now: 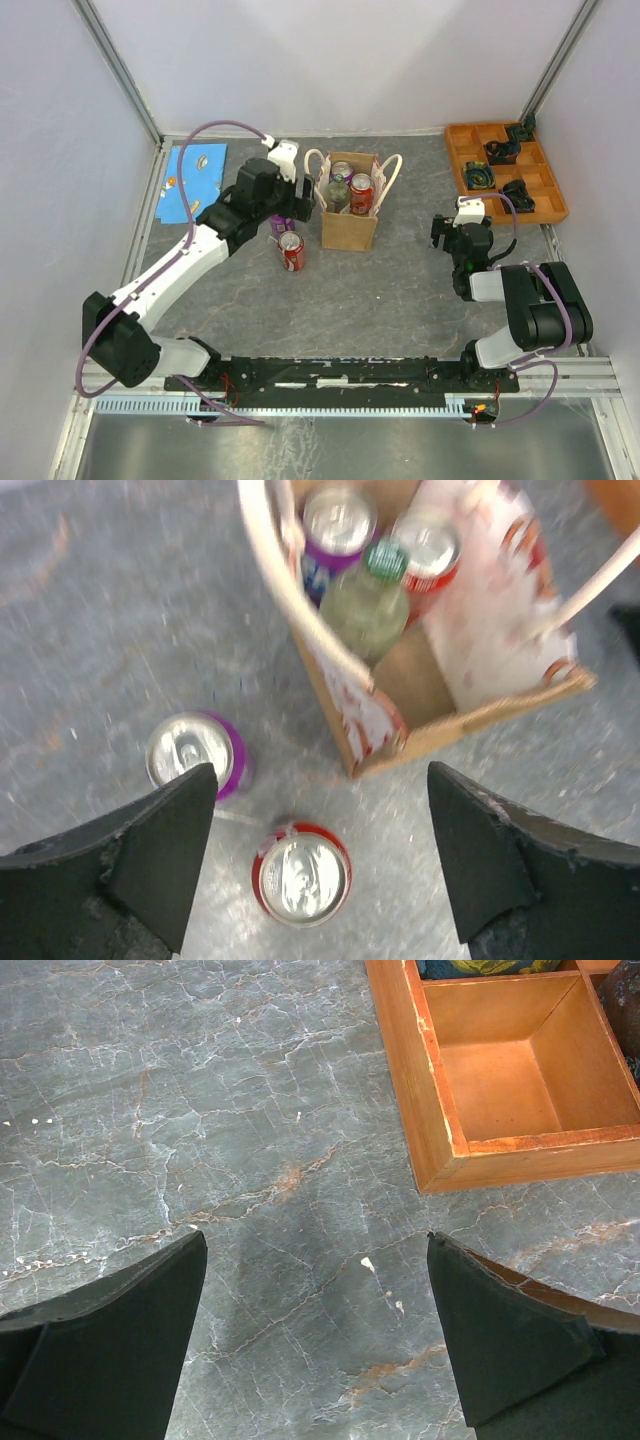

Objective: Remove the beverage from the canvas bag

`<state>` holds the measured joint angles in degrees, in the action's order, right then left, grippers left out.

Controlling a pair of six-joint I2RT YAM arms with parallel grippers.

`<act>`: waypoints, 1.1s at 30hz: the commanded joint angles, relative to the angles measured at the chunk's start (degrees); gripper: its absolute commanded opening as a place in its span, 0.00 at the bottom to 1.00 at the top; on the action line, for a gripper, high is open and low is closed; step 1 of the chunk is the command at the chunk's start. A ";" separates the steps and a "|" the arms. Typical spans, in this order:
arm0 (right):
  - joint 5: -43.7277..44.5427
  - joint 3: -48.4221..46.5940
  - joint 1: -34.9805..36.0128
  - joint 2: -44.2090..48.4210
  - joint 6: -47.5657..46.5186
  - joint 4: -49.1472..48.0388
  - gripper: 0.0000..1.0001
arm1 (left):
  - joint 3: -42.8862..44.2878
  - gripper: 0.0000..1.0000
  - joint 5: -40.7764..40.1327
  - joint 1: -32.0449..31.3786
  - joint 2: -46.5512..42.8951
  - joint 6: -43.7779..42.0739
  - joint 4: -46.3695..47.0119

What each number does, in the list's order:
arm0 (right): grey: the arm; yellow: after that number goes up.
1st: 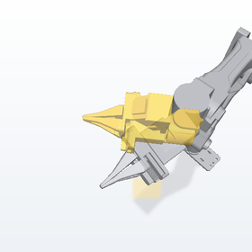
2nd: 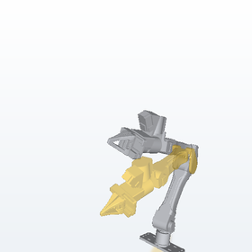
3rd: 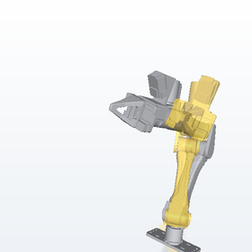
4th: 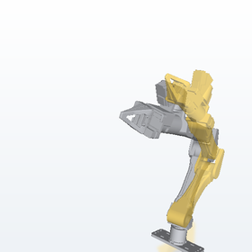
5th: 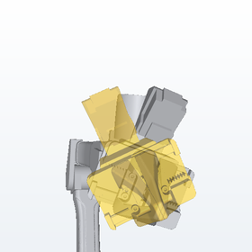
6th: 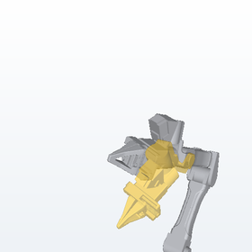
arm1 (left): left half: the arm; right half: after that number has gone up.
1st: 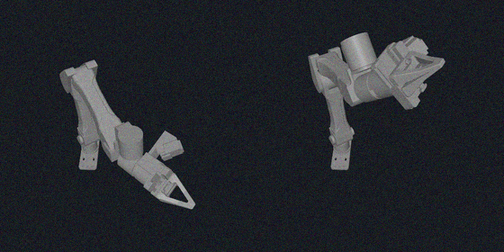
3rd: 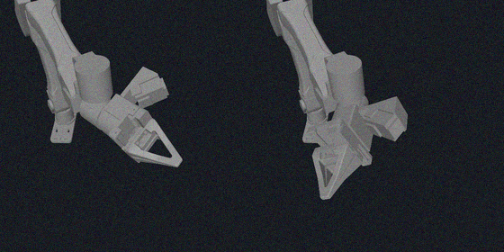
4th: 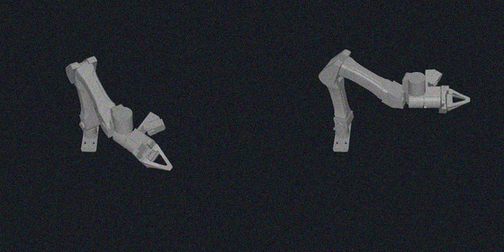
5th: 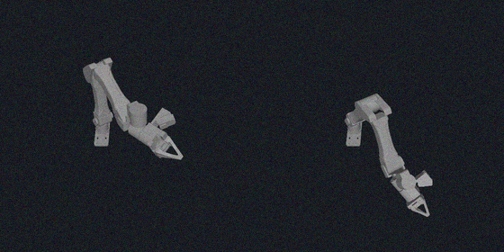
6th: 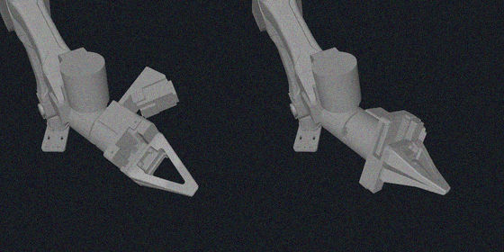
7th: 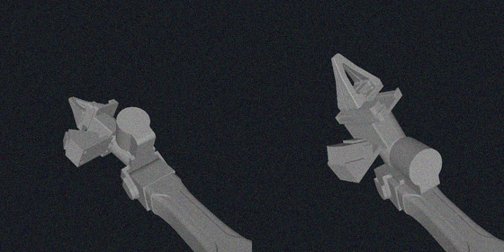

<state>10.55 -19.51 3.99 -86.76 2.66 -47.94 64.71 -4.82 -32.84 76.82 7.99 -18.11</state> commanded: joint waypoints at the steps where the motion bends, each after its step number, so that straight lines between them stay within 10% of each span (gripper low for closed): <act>1: -0.27 -1.67 -0.22 -0.05 -0.85 -1.40 0.99 | 7.71 0.87 3.35 -0.14 -1.19 -4.84 -0.08; 13: -0.27 -1.67 -0.22 -0.04 -0.79 -1.43 0.99 | 18.04 0.39 14.71 -1.65 12.93 -8.15 9.32; 33: -0.26 -1.70 -0.21 -0.05 -0.73 -1.44 0.99 | 23.33 0.68 6.21 -2.32 28.43 -8.51 16.78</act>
<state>10.55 -19.51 3.99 -86.76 2.66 -47.94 84.82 5.87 -35.00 104.49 1.65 -5.76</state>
